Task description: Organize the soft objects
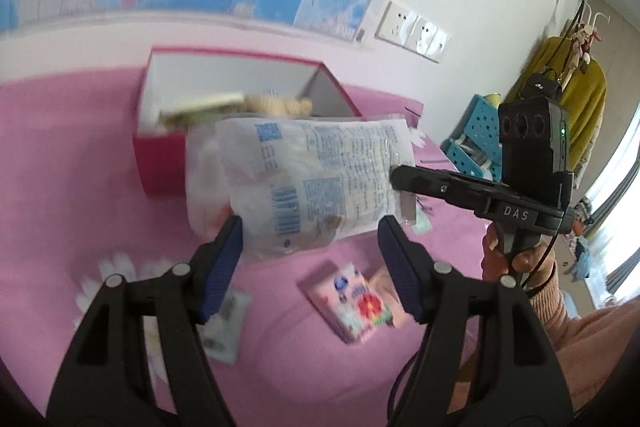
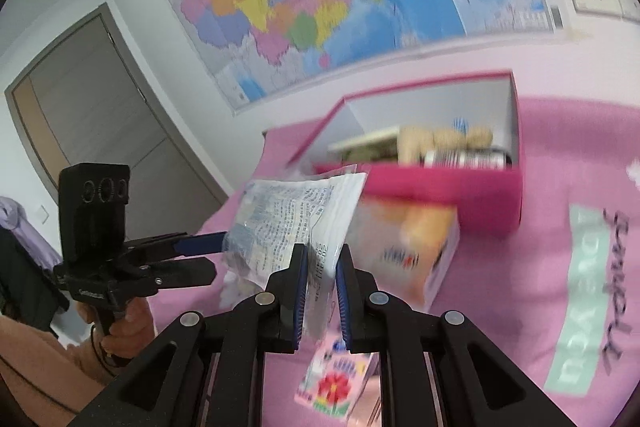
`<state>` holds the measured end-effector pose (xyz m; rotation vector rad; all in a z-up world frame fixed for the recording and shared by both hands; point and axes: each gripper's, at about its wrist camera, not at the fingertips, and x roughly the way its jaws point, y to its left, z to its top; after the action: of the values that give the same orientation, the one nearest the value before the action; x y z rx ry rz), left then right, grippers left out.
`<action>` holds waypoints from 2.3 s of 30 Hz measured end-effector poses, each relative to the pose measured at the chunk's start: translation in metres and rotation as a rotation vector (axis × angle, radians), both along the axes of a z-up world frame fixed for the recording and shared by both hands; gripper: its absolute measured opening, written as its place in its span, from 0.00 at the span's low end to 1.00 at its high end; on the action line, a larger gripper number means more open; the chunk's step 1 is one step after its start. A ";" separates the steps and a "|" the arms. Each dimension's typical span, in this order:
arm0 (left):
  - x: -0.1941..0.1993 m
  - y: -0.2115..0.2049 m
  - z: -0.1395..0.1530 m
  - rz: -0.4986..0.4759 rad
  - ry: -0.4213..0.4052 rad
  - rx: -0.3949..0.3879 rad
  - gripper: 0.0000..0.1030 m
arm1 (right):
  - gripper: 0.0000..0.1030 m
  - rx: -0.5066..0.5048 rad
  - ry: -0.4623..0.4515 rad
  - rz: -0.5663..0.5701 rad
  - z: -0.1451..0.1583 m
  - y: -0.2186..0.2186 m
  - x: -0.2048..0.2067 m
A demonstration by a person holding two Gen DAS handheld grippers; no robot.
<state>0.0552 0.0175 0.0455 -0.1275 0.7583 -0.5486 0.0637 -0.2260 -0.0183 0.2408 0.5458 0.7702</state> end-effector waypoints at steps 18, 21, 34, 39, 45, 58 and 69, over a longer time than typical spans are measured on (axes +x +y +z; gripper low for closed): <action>0.116 -0.001 0.021 0.101 -0.012 0.115 0.68 | 0.14 0.076 0.041 -0.037 0.039 0.012 0.119; 0.140 -0.001 0.016 0.123 0.011 0.135 0.68 | 0.15 0.071 0.066 -0.052 0.038 0.017 0.140; 0.207 0.003 -0.021 0.210 0.141 0.163 0.68 | 0.29 0.050 0.208 -0.127 0.022 0.035 0.208; 0.197 0.009 -0.014 0.246 0.099 0.170 0.68 | 0.41 0.046 0.235 -0.189 0.016 0.033 0.217; 0.155 0.019 0.005 0.242 -0.011 0.156 0.68 | 0.41 0.059 0.176 -0.164 0.022 0.016 0.186; 0.027 -0.020 0.028 0.006 -0.167 0.080 0.68 | 0.46 0.031 0.005 -0.007 0.030 -0.021 0.053; -0.014 -0.081 -0.046 -0.217 0.049 0.059 0.68 | 0.46 -0.046 0.197 -0.091 -0.053 -0.055 0.000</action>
<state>0.0409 -0.0636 -0.0008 -0.0036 0.8410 -0.7301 0.0634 -0.2814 -0.0712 0.2988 0.7328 0.6487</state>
